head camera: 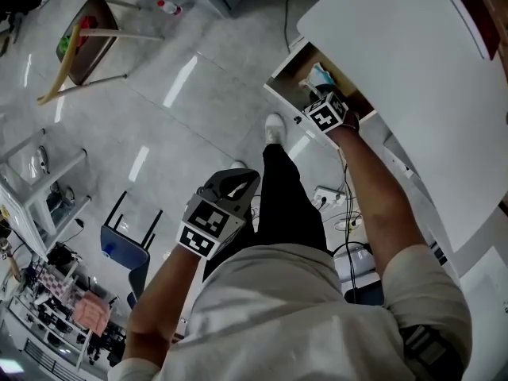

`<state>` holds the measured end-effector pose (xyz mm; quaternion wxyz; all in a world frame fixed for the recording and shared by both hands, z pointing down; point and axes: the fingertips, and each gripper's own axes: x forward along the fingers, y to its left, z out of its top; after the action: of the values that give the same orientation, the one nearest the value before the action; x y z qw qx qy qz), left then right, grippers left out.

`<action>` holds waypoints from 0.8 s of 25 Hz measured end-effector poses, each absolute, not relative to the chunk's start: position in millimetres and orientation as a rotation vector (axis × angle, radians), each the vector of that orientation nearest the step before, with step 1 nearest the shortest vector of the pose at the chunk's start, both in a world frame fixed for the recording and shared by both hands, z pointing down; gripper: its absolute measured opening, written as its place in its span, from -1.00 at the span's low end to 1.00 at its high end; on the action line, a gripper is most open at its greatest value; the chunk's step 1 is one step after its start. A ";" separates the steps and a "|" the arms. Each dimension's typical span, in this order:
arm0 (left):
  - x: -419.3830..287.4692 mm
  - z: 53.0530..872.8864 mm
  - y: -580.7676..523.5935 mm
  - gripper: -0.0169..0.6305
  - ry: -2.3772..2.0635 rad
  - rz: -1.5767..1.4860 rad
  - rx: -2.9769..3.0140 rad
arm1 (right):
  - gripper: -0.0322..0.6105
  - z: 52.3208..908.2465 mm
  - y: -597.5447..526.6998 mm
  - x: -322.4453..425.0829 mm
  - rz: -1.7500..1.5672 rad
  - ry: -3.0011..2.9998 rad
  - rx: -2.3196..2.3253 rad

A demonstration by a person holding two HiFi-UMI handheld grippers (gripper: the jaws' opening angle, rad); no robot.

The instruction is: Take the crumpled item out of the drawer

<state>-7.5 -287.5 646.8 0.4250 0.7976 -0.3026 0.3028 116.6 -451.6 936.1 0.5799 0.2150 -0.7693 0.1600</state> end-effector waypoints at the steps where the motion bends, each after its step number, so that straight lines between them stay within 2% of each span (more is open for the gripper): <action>1: -10.4 649.3 -286.2 -0.87 -0.762 0.759 1.989 | -0.60 941.4 -452.8 116.1 0.367 -1.793 0.496; 7: -20.5 662.3 -282.6 -0.87 -0.781 0.730 1.961 | -0.60 965.5 -459.3 114.8 0.322 -1.768 0.470; 13: -32.4 668.8 -280.9 -0.87 -0.796 0.728 1.944 | -0.77 965.7 -463.4 110.6 0.281 -1.772 0.503; 20: -38.2 662.7 -277.3 -0.87 -0.804 0.726 1.963 | -0.80 949.8 -460.0 113.0 0.295 -1.774 0.546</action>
<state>-38.2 -277.3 662.7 0.4348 0.7884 -0.3230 0.2916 113.0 -460.0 949.8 0.5901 0.2345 -0.7621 0.1267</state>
